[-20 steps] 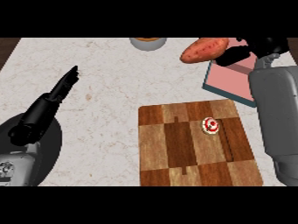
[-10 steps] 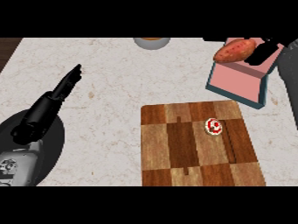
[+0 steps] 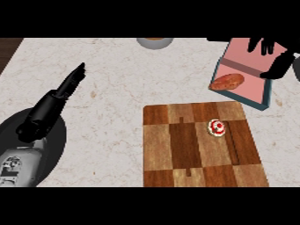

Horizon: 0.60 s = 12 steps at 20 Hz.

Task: Pick the sweet potato from the cutting board and place it in the cardboard box

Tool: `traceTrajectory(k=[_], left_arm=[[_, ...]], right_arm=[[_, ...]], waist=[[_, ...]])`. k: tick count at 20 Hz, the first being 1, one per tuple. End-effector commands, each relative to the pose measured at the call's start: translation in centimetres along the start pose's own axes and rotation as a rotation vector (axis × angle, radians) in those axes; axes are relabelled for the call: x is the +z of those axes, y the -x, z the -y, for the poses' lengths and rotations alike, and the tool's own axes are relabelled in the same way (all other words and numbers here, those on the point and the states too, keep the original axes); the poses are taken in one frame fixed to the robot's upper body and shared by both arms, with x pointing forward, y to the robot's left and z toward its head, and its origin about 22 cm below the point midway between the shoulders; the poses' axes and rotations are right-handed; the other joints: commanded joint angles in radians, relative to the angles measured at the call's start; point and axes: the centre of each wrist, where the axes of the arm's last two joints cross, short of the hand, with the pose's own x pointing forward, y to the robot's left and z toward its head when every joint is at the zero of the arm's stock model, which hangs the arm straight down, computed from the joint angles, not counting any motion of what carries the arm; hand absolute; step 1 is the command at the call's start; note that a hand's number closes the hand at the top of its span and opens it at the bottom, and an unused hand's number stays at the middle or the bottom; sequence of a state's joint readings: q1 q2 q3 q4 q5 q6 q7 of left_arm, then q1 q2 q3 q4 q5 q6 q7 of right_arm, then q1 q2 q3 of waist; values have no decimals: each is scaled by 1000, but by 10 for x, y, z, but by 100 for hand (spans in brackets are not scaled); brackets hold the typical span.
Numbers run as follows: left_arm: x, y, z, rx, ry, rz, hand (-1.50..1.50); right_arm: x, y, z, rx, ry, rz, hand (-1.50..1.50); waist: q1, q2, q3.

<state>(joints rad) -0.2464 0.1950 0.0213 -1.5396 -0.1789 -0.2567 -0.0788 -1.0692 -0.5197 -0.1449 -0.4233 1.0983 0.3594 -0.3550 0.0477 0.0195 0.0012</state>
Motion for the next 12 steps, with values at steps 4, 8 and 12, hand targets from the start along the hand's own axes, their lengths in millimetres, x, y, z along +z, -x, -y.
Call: traceTrajectory(k=[4, 8, 12], left_arm=[[-7, -10, 0, 1, 6, 11, 0], [-6, -5, -5, 10, -10, 6, 0], [-7, -4, -5, 10, -7, 3, 0]], right_arm=[[6, 18, 4, -152, 50, 225, -150], [-1, 10, 3, -596, 267, 401, -150], [10, 29, 11, -960, 330, 399, -150]], waist=[[15, 4, 2], [-8, -3, 4], [-9, 4, 3]])
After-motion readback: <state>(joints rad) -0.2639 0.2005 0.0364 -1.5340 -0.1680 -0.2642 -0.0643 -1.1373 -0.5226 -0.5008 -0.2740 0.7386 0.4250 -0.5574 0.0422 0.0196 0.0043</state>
